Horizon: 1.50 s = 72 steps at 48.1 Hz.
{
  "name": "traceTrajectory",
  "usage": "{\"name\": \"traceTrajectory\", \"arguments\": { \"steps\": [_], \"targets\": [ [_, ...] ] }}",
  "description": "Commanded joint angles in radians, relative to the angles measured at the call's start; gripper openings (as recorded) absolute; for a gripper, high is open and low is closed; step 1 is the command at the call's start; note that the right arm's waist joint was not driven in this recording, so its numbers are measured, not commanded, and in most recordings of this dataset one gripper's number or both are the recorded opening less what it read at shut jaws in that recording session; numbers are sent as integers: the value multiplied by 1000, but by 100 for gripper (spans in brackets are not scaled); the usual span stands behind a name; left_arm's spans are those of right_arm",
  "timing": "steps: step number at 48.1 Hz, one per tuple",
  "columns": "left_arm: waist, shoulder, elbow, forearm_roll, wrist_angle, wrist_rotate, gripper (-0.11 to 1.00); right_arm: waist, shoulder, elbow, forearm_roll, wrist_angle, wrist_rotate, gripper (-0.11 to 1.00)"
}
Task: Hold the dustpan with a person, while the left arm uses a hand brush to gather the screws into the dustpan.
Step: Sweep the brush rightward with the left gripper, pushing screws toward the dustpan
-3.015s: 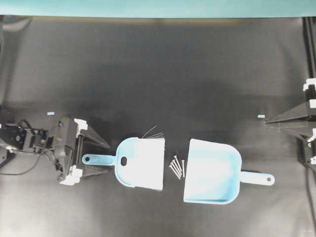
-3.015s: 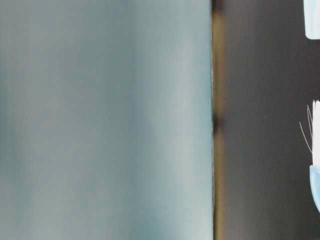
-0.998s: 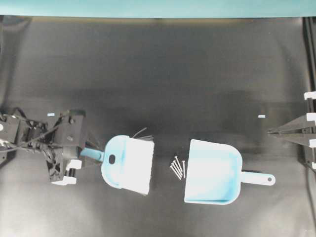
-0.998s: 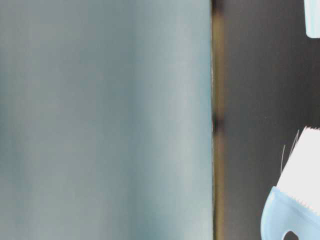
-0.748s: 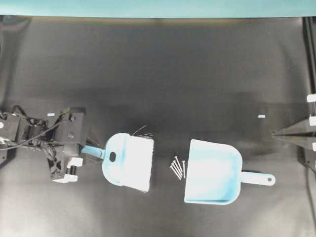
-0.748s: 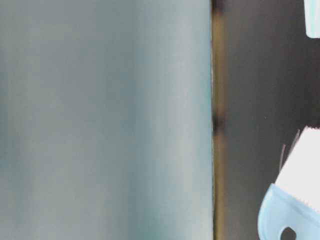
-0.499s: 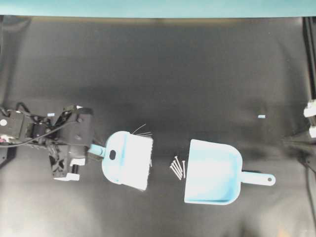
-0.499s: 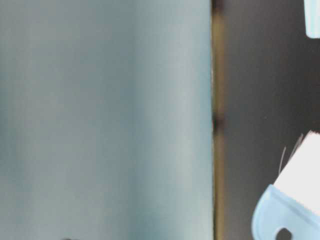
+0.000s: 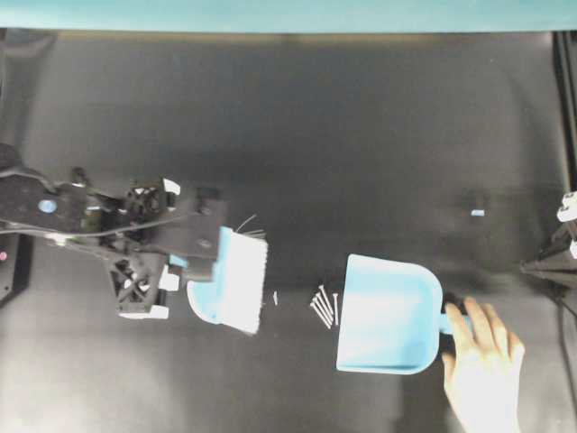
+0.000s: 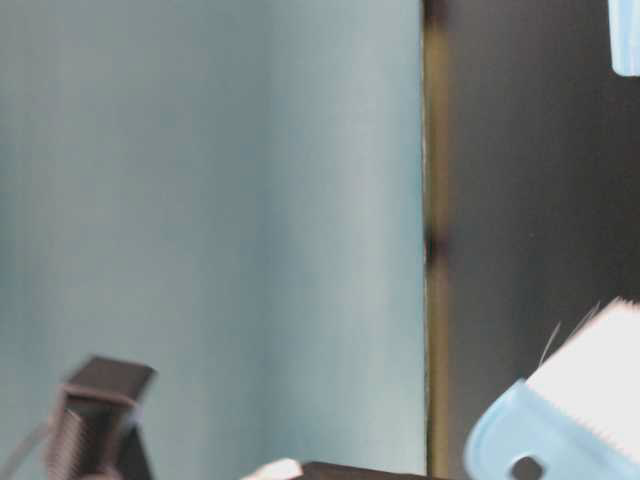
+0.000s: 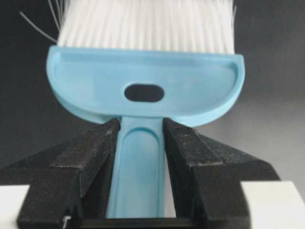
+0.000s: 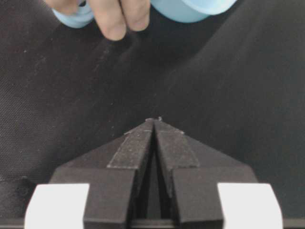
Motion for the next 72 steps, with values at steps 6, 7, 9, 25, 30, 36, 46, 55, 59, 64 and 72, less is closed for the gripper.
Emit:
{"name": "traceTrajectory", "arguments": {
  "steps": [6, 7, 9, 25, 30, 36, 46, 55, 59, 64, 72],
  "targets": [
    [9, -6, -149, 3, 195, 14, 31, 0, 6, 14, -14, 49, -77, 0],
    [9, -5, -156, 3, 215, 20, 31, 0, 6, 14, -14, 49, -77, 0],
    [9, 2, -173, 2, 253, 31, 31, 0, 6, 15, -14, 51, -77, 0],
    [17, 147, -383, 3, 574, 143, 31, 0, 5, 15, -14, 51, -77, 0],
    [23, 207, -460, 3, 626, 173, 31, 0, 5, 15, -14, 51, -77, 0],
    [25, 293, -546, 3, 660, 219, 31, 0, 3, 14, -14, 51, -77, 0],
    [6, 419, -647, 3, 684, 245, 31, 0, 3, 14, -14, 51, -77, 0],
    [6, 448, -660, 3, 618, 247, 31, 0, 3, 15, -14, 51, -77, 0],
    [8, 453, -663, 3, 574, 247, 31, 0, 3, 14, -14, 51, -77, 0],
    [8, 466, -673, 3, 557, 249, 31, 0, 2, 14, -14, 51, -77, 0],
    [5, 482, -696, 3, 558, 250, 31, 0, 3, 14, -14, 51, -77, 0]
  ]
}}
